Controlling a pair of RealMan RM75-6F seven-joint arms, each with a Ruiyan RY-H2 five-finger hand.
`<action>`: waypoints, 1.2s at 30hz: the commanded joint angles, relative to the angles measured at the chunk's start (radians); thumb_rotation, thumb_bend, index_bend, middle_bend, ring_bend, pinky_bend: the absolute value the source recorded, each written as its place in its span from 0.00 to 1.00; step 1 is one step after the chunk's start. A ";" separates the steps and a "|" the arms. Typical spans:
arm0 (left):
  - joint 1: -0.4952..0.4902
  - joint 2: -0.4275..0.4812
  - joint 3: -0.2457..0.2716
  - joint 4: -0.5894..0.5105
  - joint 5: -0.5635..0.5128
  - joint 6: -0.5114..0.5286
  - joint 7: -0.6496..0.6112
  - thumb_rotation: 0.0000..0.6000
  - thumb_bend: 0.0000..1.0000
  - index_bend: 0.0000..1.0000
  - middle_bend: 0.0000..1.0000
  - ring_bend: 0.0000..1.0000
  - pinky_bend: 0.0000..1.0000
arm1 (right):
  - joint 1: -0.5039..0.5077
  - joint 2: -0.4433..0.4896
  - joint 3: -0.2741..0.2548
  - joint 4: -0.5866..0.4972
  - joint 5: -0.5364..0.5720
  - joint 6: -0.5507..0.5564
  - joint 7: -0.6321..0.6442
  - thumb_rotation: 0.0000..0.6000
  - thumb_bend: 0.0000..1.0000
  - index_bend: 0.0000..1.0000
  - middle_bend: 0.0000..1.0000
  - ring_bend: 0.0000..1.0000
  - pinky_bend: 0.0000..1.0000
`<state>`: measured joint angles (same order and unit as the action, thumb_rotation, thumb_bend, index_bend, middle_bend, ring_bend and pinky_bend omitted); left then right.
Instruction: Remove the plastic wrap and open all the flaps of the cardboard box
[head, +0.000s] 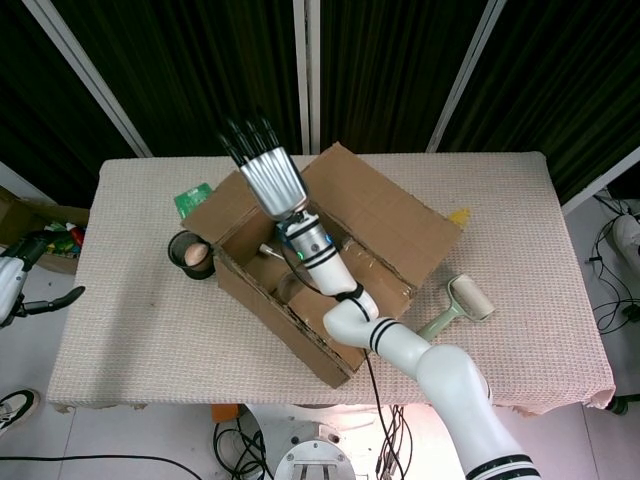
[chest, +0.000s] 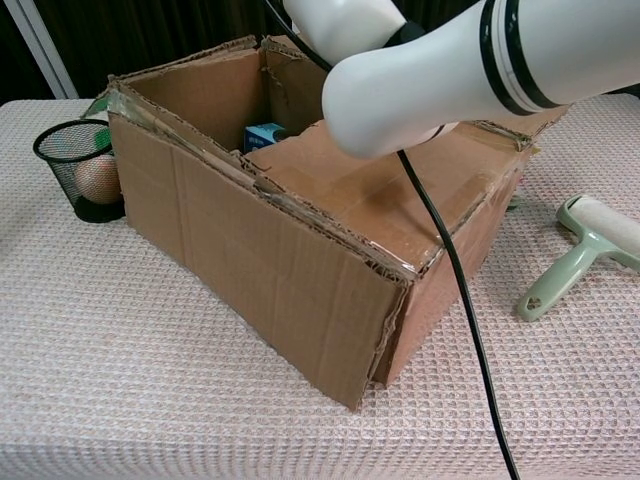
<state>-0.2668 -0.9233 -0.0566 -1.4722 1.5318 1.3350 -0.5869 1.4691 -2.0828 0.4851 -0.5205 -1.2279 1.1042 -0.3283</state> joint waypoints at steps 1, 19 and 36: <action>-0.002 -0.001 0.000 -0.005 0.002 -0.001 0.003 0.39 0.16 0.16 0.20 0.12 0.23 | -0.077 0.105 -0.044 -0.163 -0.040 0.039 0.019 1.00 0.32 0.00 0.00 0.00 0.00; -0.038 0.008 0.013 -0.083 0.032 -0.053 0.010 0.38 0.16 0.16 0.20 0.12 0.23 | -0.146 0.867 -0.204 -1.105 0.644 -0.535 -0.260 0.88 0.79 0.26 0.17 0.00 0.00; -0.042 0.015 0.022 -0.081 0.031 -0.059 -0.001 0.38 0.16 0.16 0.20 0.12 0.23 | -0.051 0.873 -0.358 -1.115 0.692 -0.642 -0.120 0.88 0.97 0.33 0.23 0.00 0.00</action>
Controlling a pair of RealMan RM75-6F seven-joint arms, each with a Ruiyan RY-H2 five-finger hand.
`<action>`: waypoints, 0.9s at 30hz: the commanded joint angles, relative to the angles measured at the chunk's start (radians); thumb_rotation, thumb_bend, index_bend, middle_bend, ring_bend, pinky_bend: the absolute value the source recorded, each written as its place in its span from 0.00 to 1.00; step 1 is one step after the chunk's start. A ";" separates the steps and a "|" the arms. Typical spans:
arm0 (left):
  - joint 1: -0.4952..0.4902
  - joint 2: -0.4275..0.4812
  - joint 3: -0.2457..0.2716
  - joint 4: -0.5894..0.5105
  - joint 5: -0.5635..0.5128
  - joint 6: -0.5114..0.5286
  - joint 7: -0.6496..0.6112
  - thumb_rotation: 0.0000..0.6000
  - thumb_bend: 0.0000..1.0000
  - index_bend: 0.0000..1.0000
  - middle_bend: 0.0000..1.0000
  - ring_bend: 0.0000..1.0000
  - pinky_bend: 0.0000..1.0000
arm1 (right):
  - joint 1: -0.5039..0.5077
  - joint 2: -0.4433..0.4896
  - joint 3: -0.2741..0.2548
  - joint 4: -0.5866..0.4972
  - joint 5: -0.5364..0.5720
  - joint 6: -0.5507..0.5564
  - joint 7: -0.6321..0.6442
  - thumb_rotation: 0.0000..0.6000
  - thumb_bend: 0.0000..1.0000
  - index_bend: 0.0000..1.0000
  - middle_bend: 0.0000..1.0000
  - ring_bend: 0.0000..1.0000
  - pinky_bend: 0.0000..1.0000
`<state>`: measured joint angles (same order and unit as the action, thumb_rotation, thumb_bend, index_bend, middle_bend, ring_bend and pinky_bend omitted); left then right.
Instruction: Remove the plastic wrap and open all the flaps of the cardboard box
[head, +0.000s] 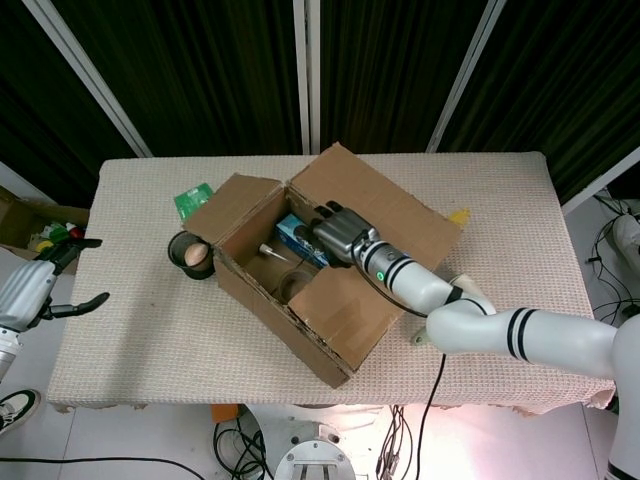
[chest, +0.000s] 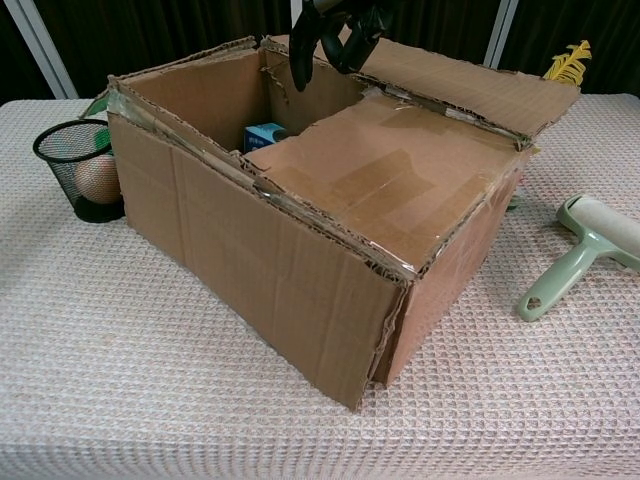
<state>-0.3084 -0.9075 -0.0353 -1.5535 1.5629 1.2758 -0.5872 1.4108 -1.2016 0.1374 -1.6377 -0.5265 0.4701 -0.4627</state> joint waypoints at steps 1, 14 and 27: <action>0.000 -0.001 0.001 0.001 0.000 0.000 0.000 0.37 0.16 0.16 0.20 0.12 0.23 | 0.013 -0.012 -0.016 0.003 -0.010 -0.018 0.027 0.88 0.98 0.33 0.24 0.00 0.00; -0.002 -0.006 0.003 0.010 -0.002 -0.002 -0.004 0.38 0.16 0.16 0.20 0.12 0.23 | 0.089 0.027 -0.095 -0.054 -0.010 -0.027 0.097 0.88 1.00 0.61 0.44 0.00 0.00; -0.010 -0.008 0.003 -0.005 0.000 -0.005 0.012 0.39 0.16 0.16 0.20 0.12 0.23 | 0.055 0.215 -0.075 -0.240 -0.094 0.017 0.184 0.88 1.00 0.67 0.53 0.01 0.00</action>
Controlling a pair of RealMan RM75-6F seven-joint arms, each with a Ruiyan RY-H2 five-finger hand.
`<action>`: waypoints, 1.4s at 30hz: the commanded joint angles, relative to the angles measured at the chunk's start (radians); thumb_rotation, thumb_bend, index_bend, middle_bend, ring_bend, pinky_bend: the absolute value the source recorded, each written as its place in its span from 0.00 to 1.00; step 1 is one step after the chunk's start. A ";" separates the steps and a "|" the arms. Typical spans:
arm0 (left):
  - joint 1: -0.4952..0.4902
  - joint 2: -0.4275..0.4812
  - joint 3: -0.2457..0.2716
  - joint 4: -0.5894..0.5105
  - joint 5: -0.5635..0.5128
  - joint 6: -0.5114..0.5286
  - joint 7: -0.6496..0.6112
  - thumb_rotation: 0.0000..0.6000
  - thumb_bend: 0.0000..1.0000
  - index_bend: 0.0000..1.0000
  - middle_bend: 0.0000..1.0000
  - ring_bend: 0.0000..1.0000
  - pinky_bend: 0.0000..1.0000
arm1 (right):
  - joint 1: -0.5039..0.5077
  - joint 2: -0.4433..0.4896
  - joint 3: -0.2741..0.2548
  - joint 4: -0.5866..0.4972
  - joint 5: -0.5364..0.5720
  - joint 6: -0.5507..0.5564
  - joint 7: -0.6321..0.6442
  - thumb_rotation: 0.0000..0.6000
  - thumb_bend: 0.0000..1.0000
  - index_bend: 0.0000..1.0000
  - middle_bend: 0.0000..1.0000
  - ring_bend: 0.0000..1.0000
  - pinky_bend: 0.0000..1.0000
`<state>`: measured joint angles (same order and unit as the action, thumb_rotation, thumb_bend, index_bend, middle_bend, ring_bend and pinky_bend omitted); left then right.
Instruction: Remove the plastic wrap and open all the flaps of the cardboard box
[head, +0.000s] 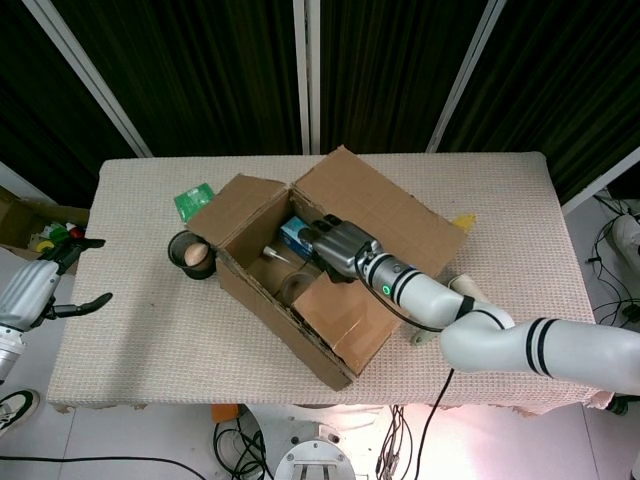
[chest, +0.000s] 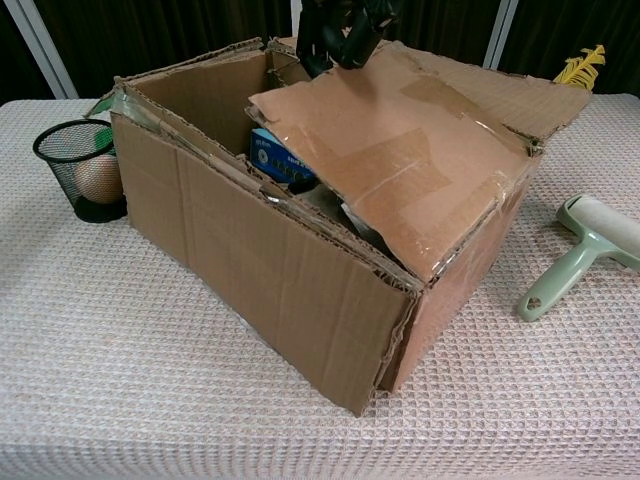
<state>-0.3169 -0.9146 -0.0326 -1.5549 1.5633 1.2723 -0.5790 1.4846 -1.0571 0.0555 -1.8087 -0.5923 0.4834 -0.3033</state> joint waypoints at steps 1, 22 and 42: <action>-0.001 -0.002 0.001 -0.006 -0.002 -0.004 0.006 0.39 0.16 0.16 0.20 0.12 0.23 | -0.025 0.098 0.007 -0.094 -0.037 0.005 0.030 0.88 1.00 0.67 0.53 0.01 0.00; -0.028 -0.007 0.010 -0.069 0.024 -0.030 0.037 0.39 0.16 0.16 0.20 0.12 0.23 | -0.463 0.468 0.075 -0.464 -0.627 0.256 0.226 0.88 1.00 0.61 0.52 0.01 0.00; -0.042 -0.013 0.046 -0.106 0.079 -0.039 -0.002 0.40 0.16 0.16 0.20 0.12 0.23 | -0.975 0.723 -0.074 -0.437 -1.308 0.776 0.582 0.88 1.00 0.57 0.51 0.02 0.00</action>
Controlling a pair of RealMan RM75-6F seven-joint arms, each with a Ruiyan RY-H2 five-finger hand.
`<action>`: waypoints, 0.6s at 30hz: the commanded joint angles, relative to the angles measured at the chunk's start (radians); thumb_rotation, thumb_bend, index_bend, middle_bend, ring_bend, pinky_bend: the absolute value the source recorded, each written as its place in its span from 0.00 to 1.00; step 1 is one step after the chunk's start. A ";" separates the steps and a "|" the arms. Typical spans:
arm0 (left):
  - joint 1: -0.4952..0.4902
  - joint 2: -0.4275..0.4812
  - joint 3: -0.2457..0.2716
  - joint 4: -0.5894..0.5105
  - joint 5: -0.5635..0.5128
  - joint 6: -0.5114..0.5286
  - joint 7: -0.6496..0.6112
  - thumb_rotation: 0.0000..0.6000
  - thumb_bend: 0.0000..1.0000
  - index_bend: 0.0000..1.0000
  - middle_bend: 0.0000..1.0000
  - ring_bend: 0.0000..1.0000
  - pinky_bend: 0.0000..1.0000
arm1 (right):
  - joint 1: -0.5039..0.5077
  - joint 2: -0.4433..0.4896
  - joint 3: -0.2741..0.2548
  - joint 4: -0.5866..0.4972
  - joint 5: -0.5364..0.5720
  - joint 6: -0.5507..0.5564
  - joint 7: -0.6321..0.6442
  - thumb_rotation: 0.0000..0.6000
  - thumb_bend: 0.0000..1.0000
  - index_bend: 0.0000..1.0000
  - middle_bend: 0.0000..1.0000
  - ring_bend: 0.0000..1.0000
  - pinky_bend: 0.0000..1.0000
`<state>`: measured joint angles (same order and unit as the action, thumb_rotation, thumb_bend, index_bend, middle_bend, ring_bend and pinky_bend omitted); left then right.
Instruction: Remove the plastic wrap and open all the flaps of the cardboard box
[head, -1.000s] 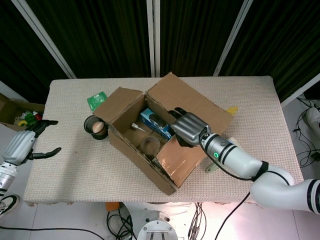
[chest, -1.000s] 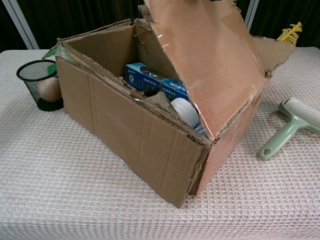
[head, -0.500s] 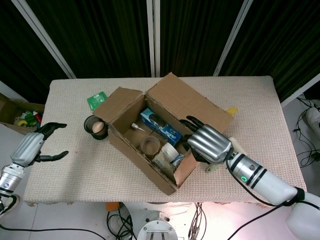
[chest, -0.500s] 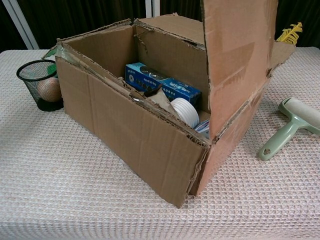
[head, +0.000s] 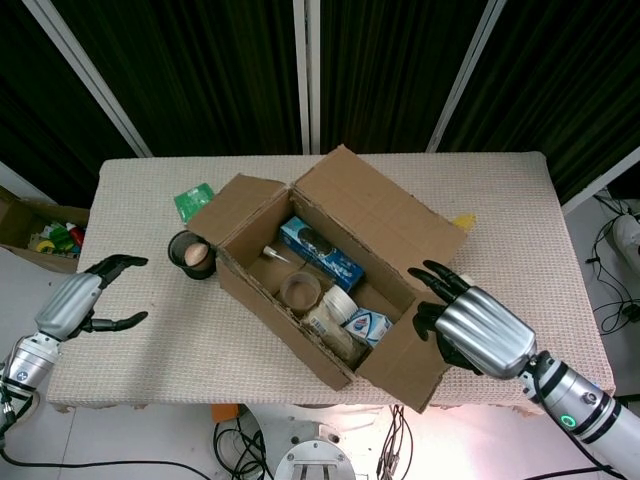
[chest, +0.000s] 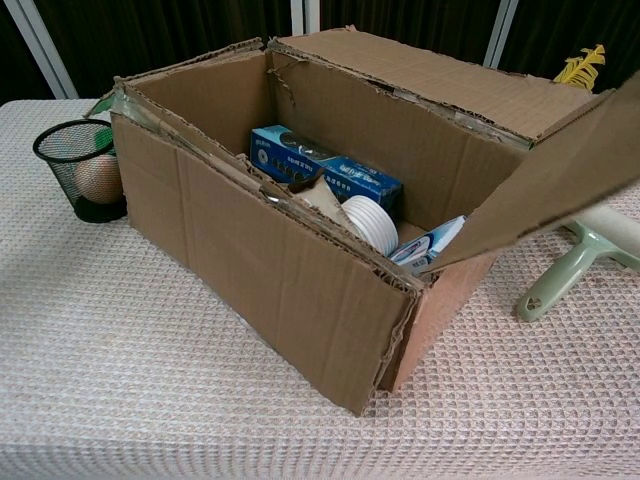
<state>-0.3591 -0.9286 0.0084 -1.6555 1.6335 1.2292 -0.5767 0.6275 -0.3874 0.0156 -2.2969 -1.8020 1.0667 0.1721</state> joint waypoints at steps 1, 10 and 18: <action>0.000 0.000 0.007 -0.008 0.015 0.006 -0.004 0.39 0.16 0.16 0.20 0.12 0.23 | -0.139 0.056 -0.037 0.069 -0.107 0.234 0.126 0.88 1.00 0.56 0.51 0.02 0.00; 0.018 -0.037 -0.012 0.027 -0.010 0.053 0.143 0.39 0.16 0.16 0.20 0.12 0.23 | -0.332 -0.126 -0.045 0.253 0.025 0.427 -0.096 0.86 0.92 0.01 0.05 0.00 0.00; 0.136 -0.141 -0.066 0.135 -0.090 0.277 0.541 0.28 0.15 0.16 0.19 0.11 0.23 | -0.521 -0.546 -0.018 0.546 0.301 0.578 -0.348 0.86 0.81 0.00 0.00 0.00 0.00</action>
<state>-0.2888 -1.0125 -0.0313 -1.5762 1.5844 1.3962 -0.1735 0.2297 -0.7090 -0.0127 -1.9455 -1.6623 1.5577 -0.1191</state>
